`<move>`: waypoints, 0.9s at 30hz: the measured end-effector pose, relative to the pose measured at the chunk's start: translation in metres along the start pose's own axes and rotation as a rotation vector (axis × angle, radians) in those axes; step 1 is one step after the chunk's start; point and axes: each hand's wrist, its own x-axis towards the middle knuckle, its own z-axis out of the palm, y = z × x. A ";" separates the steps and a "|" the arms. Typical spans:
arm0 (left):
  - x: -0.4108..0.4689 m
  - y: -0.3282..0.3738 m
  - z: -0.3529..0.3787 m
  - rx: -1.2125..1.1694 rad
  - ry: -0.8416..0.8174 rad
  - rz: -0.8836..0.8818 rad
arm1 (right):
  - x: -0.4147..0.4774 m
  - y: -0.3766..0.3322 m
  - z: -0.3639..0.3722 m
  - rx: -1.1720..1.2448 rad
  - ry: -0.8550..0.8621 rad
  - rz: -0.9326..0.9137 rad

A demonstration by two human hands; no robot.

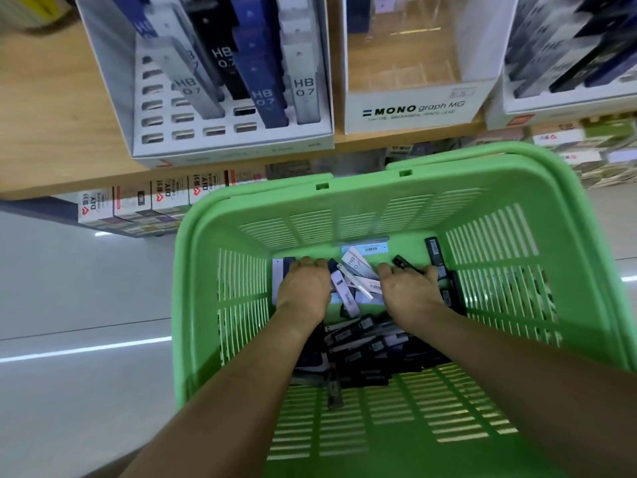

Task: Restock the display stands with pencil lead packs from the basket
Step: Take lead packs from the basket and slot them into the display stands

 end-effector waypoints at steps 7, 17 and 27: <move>-0.011 0.007 -0.014 -0.897 -0.058 -0.269 | -0.007 0.006 -0.015 0.764 0.113 0.097; -0.062 0.038 -0.067 -1.836 0.029 -0.439 | -0.058 -0.006 -0.063 0.588 0.247 -0.037; -0.120 0.057 -0.112 -1.723 0.237 -0.353 | -0.132 -0.012 -0.117 0.202 0.340 -0.092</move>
